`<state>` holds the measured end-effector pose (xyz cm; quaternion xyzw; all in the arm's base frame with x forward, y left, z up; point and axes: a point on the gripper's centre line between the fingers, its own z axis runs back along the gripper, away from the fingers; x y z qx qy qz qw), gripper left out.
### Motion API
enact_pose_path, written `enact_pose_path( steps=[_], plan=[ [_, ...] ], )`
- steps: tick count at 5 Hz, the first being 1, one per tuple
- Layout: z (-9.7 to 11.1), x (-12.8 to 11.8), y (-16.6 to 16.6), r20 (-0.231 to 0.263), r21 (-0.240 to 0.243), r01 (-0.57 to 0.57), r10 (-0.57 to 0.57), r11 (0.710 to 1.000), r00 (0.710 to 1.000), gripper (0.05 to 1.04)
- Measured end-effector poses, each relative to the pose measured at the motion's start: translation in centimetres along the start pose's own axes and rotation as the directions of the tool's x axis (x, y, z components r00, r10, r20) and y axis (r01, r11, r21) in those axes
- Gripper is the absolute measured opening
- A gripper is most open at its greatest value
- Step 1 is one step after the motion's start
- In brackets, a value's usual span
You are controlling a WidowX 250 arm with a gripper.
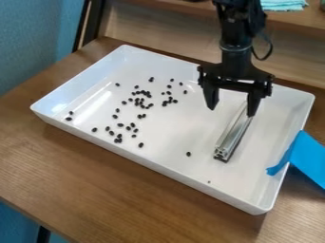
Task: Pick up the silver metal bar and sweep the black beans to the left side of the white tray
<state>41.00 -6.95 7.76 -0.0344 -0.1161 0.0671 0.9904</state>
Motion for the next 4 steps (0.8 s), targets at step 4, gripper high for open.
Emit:
enact_pose_path(
  steps=[4],
  plan=[
    [-1.3, 0.0, -0.4, 0.017, 0.007, -0.024, 0.024, 1.000, 1.000, 0.999]
  ],
)
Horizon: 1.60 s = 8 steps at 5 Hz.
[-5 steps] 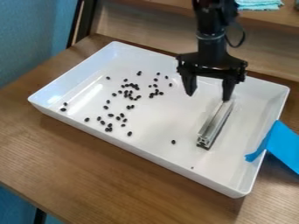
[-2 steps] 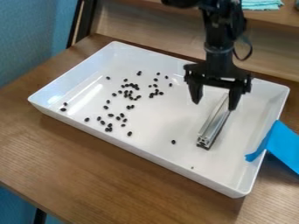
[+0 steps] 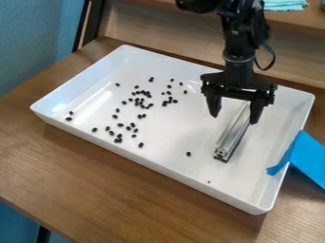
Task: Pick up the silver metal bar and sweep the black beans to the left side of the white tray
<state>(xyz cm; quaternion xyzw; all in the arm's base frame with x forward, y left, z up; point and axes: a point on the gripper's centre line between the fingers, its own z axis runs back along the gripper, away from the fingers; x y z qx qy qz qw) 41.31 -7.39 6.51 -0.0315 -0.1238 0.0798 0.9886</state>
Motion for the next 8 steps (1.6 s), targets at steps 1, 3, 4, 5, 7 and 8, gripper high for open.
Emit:
enact_pose_path(
  steps=[1, 3, 4, 5, 7, 8],
  plan=[
    [-0.3, -0.2, -0.1, 0.002, 0.002, -0.006, 0.006, 1.000, 1.000, 0.999],
    [-2.1, -0.8, 0.1, -0.022, 0.036, -0.007, 0.008, 0.999, 1.000, 0.657],
    [-2.2, -0.7, 0.2, -0.017, 0.036, 0.001, 0.000, 0.999, 1.000, 0.393],
    [-2.2, -0.6, 1.0, -0.023, 0.044, 0.006, -0.005, 0.999, 1.000, 0.381],
    [-2.2, 0.1, 5.6, -0.046, 0.080, -0.009, 0.013, 0.997, 0.999, 0.381],
    [-2.2, -0.1, 8.0, -0.056, 0.077, 0.003, 0.002, 0.997, 0.998, 0.381]
  ],
)
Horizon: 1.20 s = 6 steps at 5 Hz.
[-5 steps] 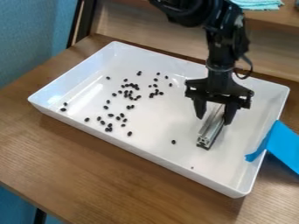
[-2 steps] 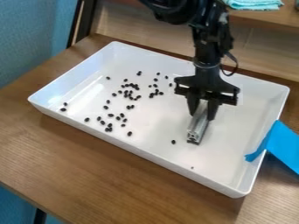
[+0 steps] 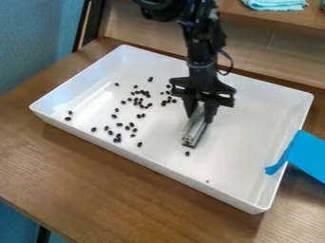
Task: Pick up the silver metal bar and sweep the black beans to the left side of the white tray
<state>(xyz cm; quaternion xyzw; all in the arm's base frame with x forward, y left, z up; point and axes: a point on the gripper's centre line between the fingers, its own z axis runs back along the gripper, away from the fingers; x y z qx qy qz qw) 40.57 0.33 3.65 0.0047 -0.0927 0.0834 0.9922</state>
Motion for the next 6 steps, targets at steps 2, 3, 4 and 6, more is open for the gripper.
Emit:
enact_pose_path(
  steps=[2, 3, 4, 6],
  plan=[
    [0.0, -0.5, 6.3, -0.025, -0.018, -0.014, 0.013, 1.000, 1.000, 0.381],
    [0.5, -1.1, 10.2, -0.034, -0.036, -0.012, 0.011, 0.999, 0.999, 0.381],
    [0.6, -1.9, 14.0, -0.023, -0.053, -0.005, 0.004, 0.999, 1.000, 0.381],
    [1.1, -2.7, 19.8, 0.046, -0.072, 0.024, -0.021, 0.997, 0.999, 0.381]
  ],
)
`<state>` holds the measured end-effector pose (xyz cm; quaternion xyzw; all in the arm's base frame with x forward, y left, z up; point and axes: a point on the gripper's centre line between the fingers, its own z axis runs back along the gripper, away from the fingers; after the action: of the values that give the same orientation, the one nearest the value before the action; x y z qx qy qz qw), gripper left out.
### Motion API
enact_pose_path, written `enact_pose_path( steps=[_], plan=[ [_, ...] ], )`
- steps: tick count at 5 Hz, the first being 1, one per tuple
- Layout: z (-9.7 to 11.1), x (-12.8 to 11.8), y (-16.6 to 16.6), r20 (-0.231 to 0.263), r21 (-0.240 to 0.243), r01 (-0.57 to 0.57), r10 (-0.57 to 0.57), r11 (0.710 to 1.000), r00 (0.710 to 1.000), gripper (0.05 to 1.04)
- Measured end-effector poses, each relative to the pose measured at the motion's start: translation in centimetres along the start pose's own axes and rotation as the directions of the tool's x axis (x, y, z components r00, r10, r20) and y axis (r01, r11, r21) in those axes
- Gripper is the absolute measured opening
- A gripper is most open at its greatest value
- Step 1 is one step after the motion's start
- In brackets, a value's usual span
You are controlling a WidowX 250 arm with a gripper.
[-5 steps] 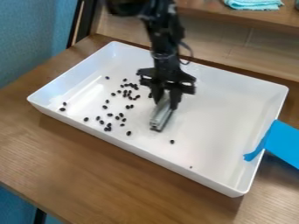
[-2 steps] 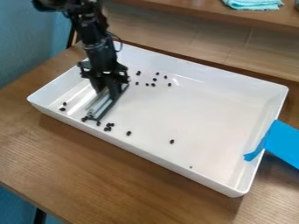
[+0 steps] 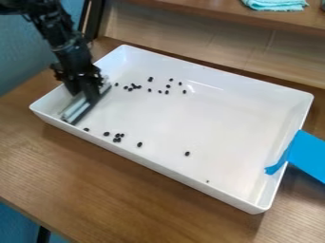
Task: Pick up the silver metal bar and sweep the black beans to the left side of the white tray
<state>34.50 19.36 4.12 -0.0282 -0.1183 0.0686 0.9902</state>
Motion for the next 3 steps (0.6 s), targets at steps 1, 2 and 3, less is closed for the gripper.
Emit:
enact_pose_path(
  steps=[1, 2, 3],
  plan=[
    [0.8, 0.4, 0.7, 0.021, -0.017, -0.010, 0.011, 1.000, 1.000, 0.381],
    [1.9, 0.5, -0.9, -0.019, -0.080, -0.043, 0.041, 0.996, 0.999, 0.381],
    [5.6, 1.9, -4.5, -0.003, -0.130, -0.055, 0.055, 0.990, 0.998, 0.381]
  ],
)
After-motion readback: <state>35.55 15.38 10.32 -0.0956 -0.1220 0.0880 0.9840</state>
